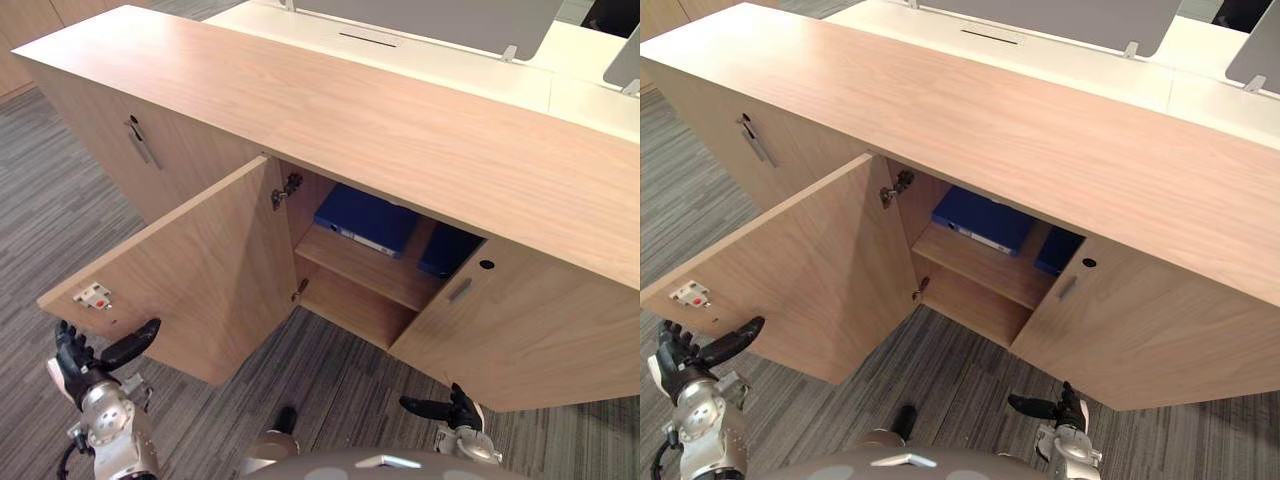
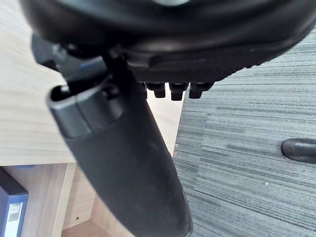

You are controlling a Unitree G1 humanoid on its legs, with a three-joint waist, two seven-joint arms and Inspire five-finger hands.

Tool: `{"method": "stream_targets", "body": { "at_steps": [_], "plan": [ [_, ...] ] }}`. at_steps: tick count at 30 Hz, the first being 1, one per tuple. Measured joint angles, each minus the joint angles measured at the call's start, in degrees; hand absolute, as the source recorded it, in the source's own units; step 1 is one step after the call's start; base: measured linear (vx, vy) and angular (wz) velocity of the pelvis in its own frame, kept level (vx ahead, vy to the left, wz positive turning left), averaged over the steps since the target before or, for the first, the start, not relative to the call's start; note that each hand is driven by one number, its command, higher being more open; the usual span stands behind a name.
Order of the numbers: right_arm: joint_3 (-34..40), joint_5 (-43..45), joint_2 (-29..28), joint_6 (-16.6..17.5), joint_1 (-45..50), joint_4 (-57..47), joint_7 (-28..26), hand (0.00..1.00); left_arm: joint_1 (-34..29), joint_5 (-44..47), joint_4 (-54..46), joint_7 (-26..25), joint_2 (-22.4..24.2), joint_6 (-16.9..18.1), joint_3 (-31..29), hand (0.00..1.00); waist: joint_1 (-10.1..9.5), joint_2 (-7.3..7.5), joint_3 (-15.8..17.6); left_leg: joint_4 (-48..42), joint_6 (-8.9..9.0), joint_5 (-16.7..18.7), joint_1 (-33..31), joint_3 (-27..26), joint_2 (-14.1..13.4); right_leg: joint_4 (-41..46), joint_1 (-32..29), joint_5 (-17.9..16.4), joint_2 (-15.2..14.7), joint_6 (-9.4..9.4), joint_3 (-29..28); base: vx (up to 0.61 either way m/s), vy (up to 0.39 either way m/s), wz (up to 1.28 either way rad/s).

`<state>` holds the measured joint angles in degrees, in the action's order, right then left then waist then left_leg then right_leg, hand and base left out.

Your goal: Walk over to the cabinet, pick up the folder, carry it to the office cabinet, place the folder inside the office cabinet, then close the office cabinet door

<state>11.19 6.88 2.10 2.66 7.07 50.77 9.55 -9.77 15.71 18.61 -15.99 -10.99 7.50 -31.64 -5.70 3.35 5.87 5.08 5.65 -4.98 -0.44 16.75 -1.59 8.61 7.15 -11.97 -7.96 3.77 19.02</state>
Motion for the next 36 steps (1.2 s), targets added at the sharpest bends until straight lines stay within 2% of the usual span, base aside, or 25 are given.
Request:
{"method": "stream_targets", "body": {
  "at_steps": [8, 23, 25, 31, 36],
  "plan": [
    [0.0, 0.0, 0.0, -0.1, 0.2, 0.2, -0.8, 1.00, -0.7, 0.0, -2.7, 1.5, 0.0, 0.0, 3.9, 1.00, -0.03, 0.05, 0.0, 0.0, -0.06, -0.2, 0.3, -0.1, -0.1, 0.4, 0.0, 0.0, 0.1, -0.03, -0.5, 0.00, 0.000, 0.00],
    [-0.1, -0.1, -0.5, -0.2, 1.4, 2.6, -2.3, 1.00, -13.2, 3.2, -14.9, 4.5, 1.2, 0.2, 13.6, 1.00, -0.96, 0.12, -0.1, 0.3, 0.04, -0.8, 0.4, -0.1, -0.2, 0.9, 0.1, 0.2, 0.1, -0.01, -0.6, 0.00, 0.000, 0.00],
    [-1.3, -0.2, -0.6, -0.2, 1.5, 3.1, -2.7, 1.00, -13.6, 4.0, -15.0, 4.5, 1.9, 1.1, 14.9, 1.00, -0.99, -0.12, -0.1, 0.3, 0.15, -1.0, 0.4, -0.7, -0.5, 1.0, 0.1, 0.2, 0.3, 0.08, -0.8, 0.00, 0.000, 0.00],
    [-3.7, -2.4, -0.5, -0.3, 1.1, 4.5, -3.2, 1.00, -13.5, 4.1, -14.1, 4.5, 1.7, 0.7, 16.4, 1.00, -0.90, -1.23, -0.1, 0.3, 0.44, -1.8, 0.7, -2.3, -1.2, 1.1, 0.1, 1.3, 0.7, 0.17, -2.0, -0.06, -0.003, -0.08],
    [-4.1, -3.5, 0.4, -0.5, 0.6, 5.2, -3.3, 1.00, -13.5, 4.5, -12.1, 4.7, -1.1, 0.8, 20.2, 1.00, -0.34, -2.50, 0.0, 0.3, 0.31, -2.3, 1.1, -3.0, -1.4, 1.0, -0.1, 1.4, 1.3, 0.47, -4.1, -0.10, 0.013, 0.01]
  ]
}}
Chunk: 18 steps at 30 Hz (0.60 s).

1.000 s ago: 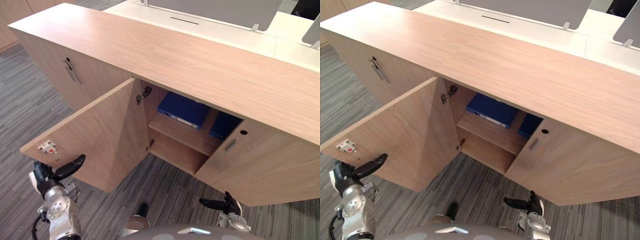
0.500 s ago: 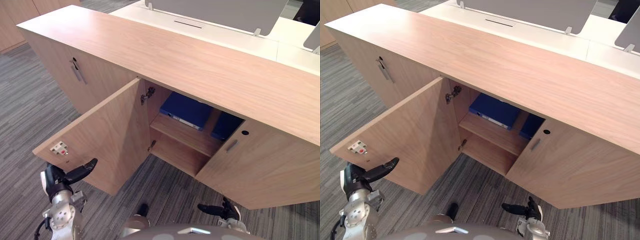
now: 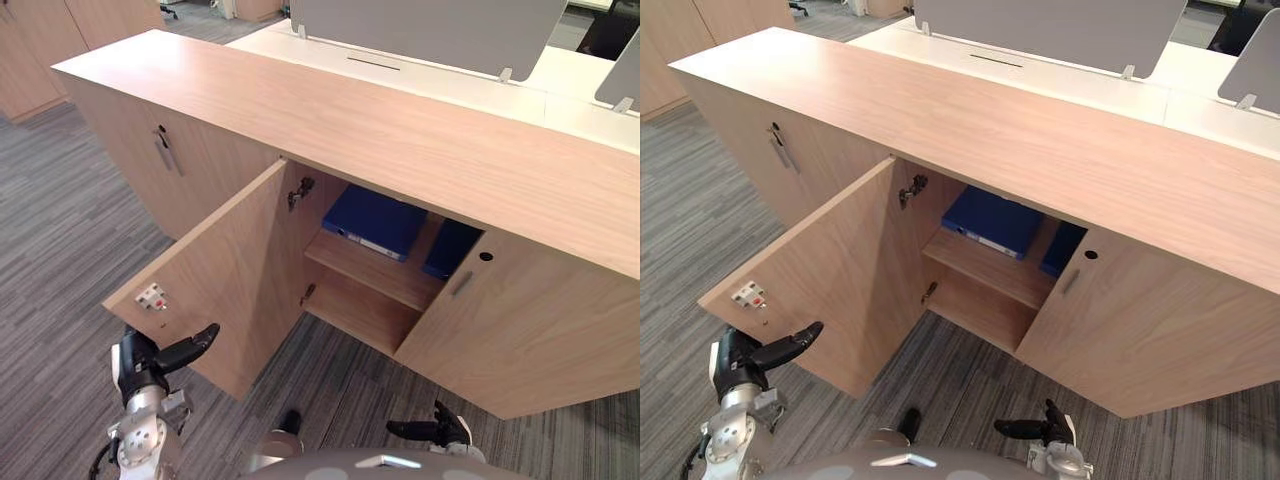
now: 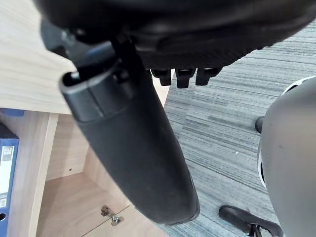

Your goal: Walk over to the cabinet, pick up the folder, carry it to the office cabinet, place the folder inside the office cabinet, then close the office cabinet door

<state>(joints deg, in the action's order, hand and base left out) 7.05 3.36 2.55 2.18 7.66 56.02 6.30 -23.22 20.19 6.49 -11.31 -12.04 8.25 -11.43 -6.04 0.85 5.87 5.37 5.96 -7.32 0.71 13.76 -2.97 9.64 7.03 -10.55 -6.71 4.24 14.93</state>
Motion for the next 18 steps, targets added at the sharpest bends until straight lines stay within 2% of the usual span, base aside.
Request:
{"method": "stream_targets", "body": {
  "at_steps": [3, 7, 9, 12, 14, 16, 18],
  "plan": [
    [-1.6, -1.1, 1.2, -0.3, -0.4, 0.0, 0.0, 1.00, 0.4, 0.0, 1.8, 0.8, -1.2, 0.0, 3.3, 1.00, 0.46, -1.19, 0.0, 0.0, -0.23, -0.2, -0.1, -2.4, -0.5, 0.2, -0.2, -0.2, 0.6, 0.26, -3.0, -0.11, 0.017, 0.11],
    [-2.1, -1.1, 1.9, -0.4, -1.1, 0.0, -0.1, 1.00, 1.4, -0.2, 5.4, 3.3, -1.9, -0.2, 8.0, 1.00, 0.79, -2.84, 0.1, 0.0, -0.22, -0.2, -1.6, -2.4, 0.0, 1.2, -2.5, -0.3, 0.7, 0.42, -5.8, -0.07, 0.014, 0.01],
    [-2.1, -1.1, 2.1, -0.7, -1.3, 0.1, -0.1, 1.00, 1.4, -0.7, 6.8, 4.9, -2.2, -0.3, 9.9, 1.00, 0.96, -3.18, 0.1, 0.0, -0.21, -0.2, -1.8, -2.4, 0.3, 1.3, -2.9, -0.3, 0.7, 0.42, -6.7, -0.04, 0.013, -0.01],
    [-3.4, -1.1, 2.4, -0.7, -1.8, 0.2, -0.1, 1.00, 1.7, -1.2, 9.8, 7.5, -4.1, -1.0, 14.9, 1.00, 2.22, -3.37, 0.2, 0.0, -0.20, -0.2, -2.0, -2.4, 0.6, 1.4, -3.2, -0.3, 0.7, 0.42, -7.5, -0.01, 0.000, -0.01],
    [-4.3, -1.0, 2.8, -0.6, -2.7, 0.7, -0.1, 1.00, 2.7, -3.4, 11.5, 8.8, -5.1, -1.7, 18.7, 1.00, 3.24, -3.73, 0.0, -0.2, -0.19, -0.2, -3.6, -2.5, 0.6, 2.0, -5.2, -0.3, 0.7, 0.40, -7.8, -0.04, 0.004, -0.07],
    [-4.2, -1.0, 3.0, -0.7, -3.5, 1.1, -0.1, 1.00, 4.7, -5.4, 12.2, 10.4, -5.7, -2.9, 23.1, 1.00, 3.40, -4.18, 0.1, -0.3, -0.18, -0.2, -5.6, -3.0, 0.6, 3.3, -8.2, -0.3, 0.6, 0.38, -8.4, -0.04, 0.004, -0.16],
    [-3.6, -0.8, 3.6, -0.7, -3.6, 1.0, -0.4, 1.00, 5.5, -7.3, 9.4, 15.3, -7.8, -4.1, 26.4, 1.00, 3.42, -5.06, 0.4, -0.1, 0.28, 0.4, -6.3, -4.3, 0.8, 3.8, -9.6, 0.0, 0.7, -0.01, -9.2, -0.02, 0.020, -0.30]
  ]
}}
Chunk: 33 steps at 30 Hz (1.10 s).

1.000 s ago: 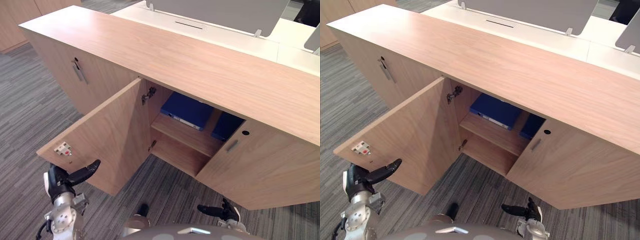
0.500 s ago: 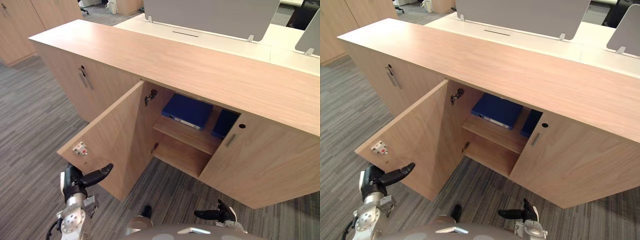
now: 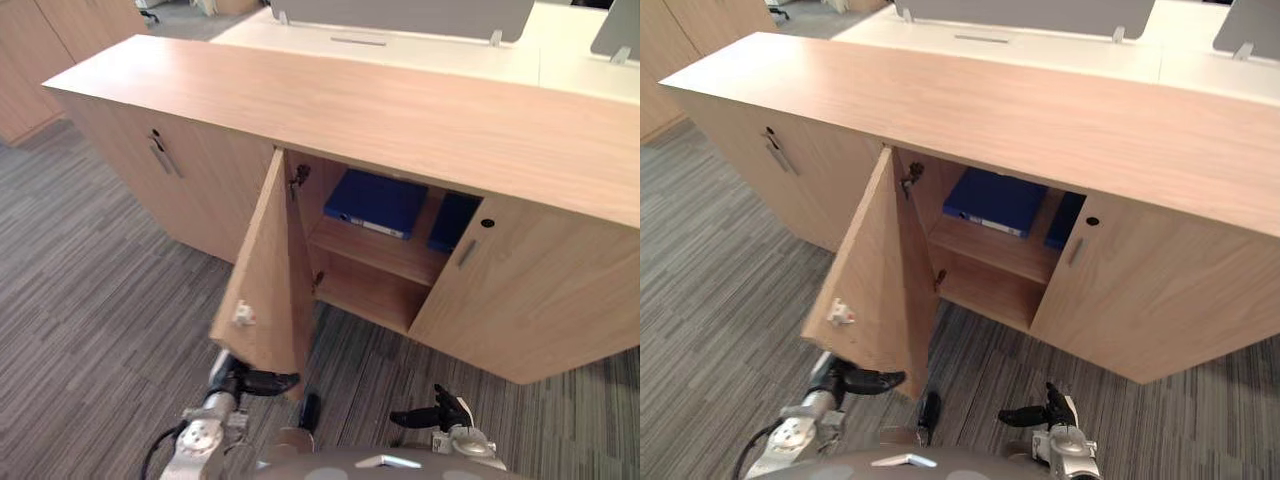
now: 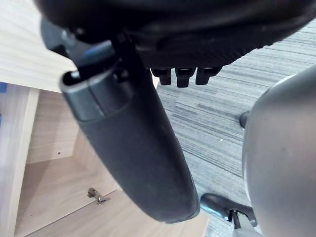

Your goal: Walk over to the cabinet, pick up the folder, carry it to the office cabinet, place the folder inside the office cabinet, then close the office cabinet door

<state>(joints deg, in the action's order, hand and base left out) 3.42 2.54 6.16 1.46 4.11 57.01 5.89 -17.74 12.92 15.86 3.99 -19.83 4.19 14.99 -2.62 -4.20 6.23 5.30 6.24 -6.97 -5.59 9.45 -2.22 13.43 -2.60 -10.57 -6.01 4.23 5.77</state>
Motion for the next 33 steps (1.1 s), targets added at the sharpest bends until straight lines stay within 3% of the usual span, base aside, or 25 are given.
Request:
{"method": "stream_targets", "body": {
  "at_steps": [1, 2, 3, 4, 8, 12, 20, 23, 33],
  "plan": [
    [0.0, 0.0, -0.5, 0.1, 0.2, -0.1, -0.3, 1.00, -1.2, 1.9, -4.5, 3.2, -3.3, -0.6, 0.1, 1.00, 1.00, 1.68, 0.1, -0.8, 0.39, 1.8, -0.4, -1.4, 0.6, -1.0, -0.5, 1.0, -1.6, -1.26, -0.4, 0.04, 0.069, -0.27],
    [0.0, 0.0, -0.8, 0.4, 0.3, -0.2, -0.5, 1.00, -1.7, 3.5, -7.2, 4.5, -5.5, -0.6, -0.3, 1.00, 1.20, 2.17, 0.3, -3.6, -1.15, 2.2, -0.8, -2.5, 1.5, -1.1, -0.4, 1.4, -2.4, -1.15, -0.4, 0.09, 0.048, -0.47],
    [0.6, 0.7, -0.6, 0.5, 1.1, -0.7, -0.7, 1.00, -3.4, 7.0, -12.1, 6.7, -9.0, 0.1, -1.6, 1.00, 1.12, 1.79, 0.0, -7.8, -1.64, 2.7, -0.1, -4.1, 1.5, -1.4, -0.3, 1.4, -1.7, -0.56, -1.5, 0.16, 0.013, -0.43],
    [0.9, 1.7, 0.0, 0.6, 1.8, -1.3, -0.7, 1.00, -3.4, 9.3, -13.9, 7.6, -10.5, 1.6, -3.2, 1.00, 1.61, 1.00, -1.3, -4.8, -2.43, 3.2, 1.4, -4.6, 0.7, -2.3, -0.1, 1.7, -1.0, -0.27, -2.0, 0.16, -0.023, -0.36],
    [2.0, 2.1, 0.3, 1.2, 2.3, -1.1, -1.7, 1.00, 2.8, 11.3, -14.0, 7.6, -10.3, 2.9, -5.0, 1.00, 3.06, 0.39, -2.4, -0.3, -2.52, 1.7, 4.0, -5.4, 0.6, -6.8, 2.3, 3.1, -0.7, 0.45, -2.2, 0.17, -0.013, -0.07],
    [2.0, 2.1, -0.1, 1.2, 2.1, -1.1, -2.1, 1.00, 5.9, 11.0, -13.8, 7.4, -7.2, 2.9, -3.3, 1.00, 3.97, 0.68, -2.3, -0.3, -2.33, 2.5, 5.8, -7.2, 0.5, -9.0, 4.9, 3.4, -0.5, 0.16, -3.0, 0.15, -0.026, -0.13],
    [2.2, 2.1, -0.3, 1.2, 2.1, -0.9, -1.5, 1.00, 10.8, 1.6, -4.5, -0.1, 1.8, 3.5, 0.0, 1.00, 5.03, 0.84, -2.4, -0.2, -1.93, 2.8, 7.6, -10.9, -1.5, -9.3, 5.8, 4.0, 1.4, -0.92, -4.4, 0.01, -0.044, -0.11],
    [2.8, 2.1, -0.5, 1.3, 1.8, -1.0, -1.3, 1.00, 15.6, -2.7, 2.0, -2.3, 3.1, 3.0, 2.1, 1.00, 6.63, 0.93, -2.4, -0.1, -1.39, 3.5, 7.6, -11.9, -2.3, -10.1, 5.7, 4.7, 2.1, -1.08, -5.0, -0.13, 0.002, -0.14],
    [5.7, 2.1, -1.2, 1.1, 3.8, -0.2, 0.2, 1.00, 19.2, -7.3, 9.1, -6.6, 7.0, 1.3, 5.3, 1.00, 9.29, 2.45, -2.8, 0.0, -1.27, 4.0, 7.6, -15.3, -2.5, -12.6, 4.7, 6.8, 2.4, -0.61, -8.7, -0.04, 0.028, -0.20]
  ]
}}
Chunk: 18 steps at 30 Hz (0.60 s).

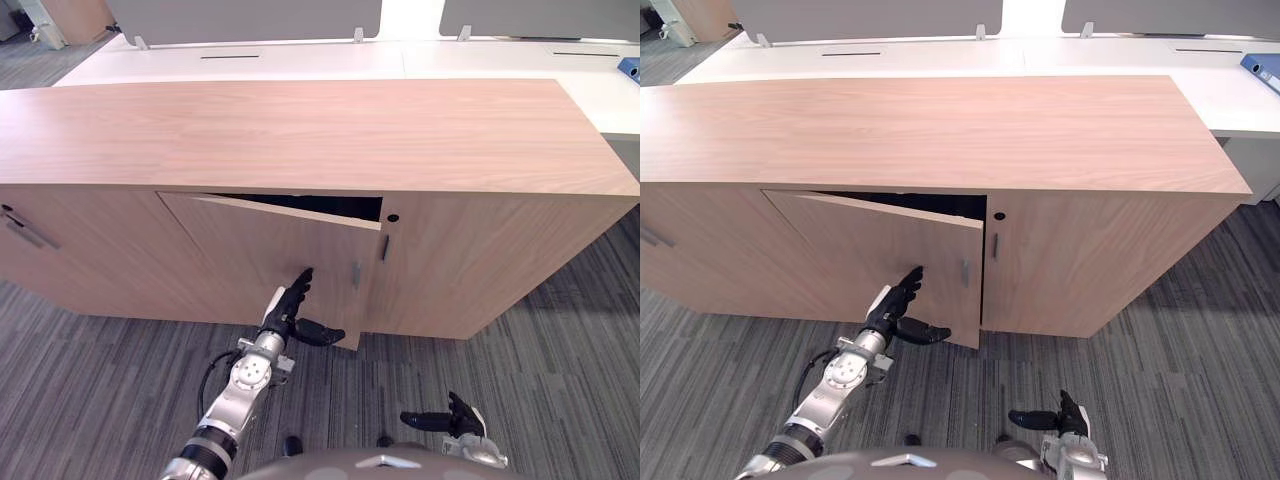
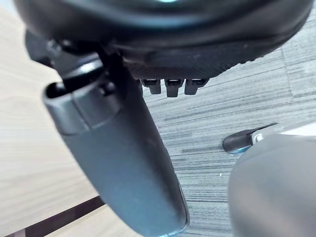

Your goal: Walk over to the cabinet, pick up the folder, carry it to the office cabinet, place the folder inside the office cabinet, then close the office cabinet door

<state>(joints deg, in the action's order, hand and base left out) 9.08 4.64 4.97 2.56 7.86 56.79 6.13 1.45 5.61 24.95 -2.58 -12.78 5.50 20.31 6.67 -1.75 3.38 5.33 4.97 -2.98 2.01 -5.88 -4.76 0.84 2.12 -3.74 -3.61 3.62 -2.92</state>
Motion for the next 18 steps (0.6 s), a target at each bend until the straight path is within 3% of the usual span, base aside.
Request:
{"method": "stream_targets", "body": {
  "at_steps": [12, 18],
  "plan": [
    [3.4, 0.2, -0.3, -1.1, 0.8, 2.0, 0.7, 1.00, 3.0, -0.7, 3.3, -2.1, 0.2, -0.6, 0.0, 1.00, 0.93, 0.07, 0.0, -0.3, 0.30, 0.2, 0.4, -1.9, -0.8, -0.4, 0.0, 0.4, 0.8, -0.44, -1.6, 0.03, -0.001, -0.09],
    [3.9, 2.2, -0.4, -1.1, 0.8, 2.3, 0.8, 1.00, -2.4, -0.7, 5.7, -0.4, 0.2, -0.6, -0.6, 1.00, 0.70, 0.15, 0.0, -0.3, 0.34, 0.2, 0.8, -2.6, -1.5, -0.6, 0.0, 1.2, 1.5, -0.64, -2.2, -0.06, 0.002, -0.06]
  ]
}}
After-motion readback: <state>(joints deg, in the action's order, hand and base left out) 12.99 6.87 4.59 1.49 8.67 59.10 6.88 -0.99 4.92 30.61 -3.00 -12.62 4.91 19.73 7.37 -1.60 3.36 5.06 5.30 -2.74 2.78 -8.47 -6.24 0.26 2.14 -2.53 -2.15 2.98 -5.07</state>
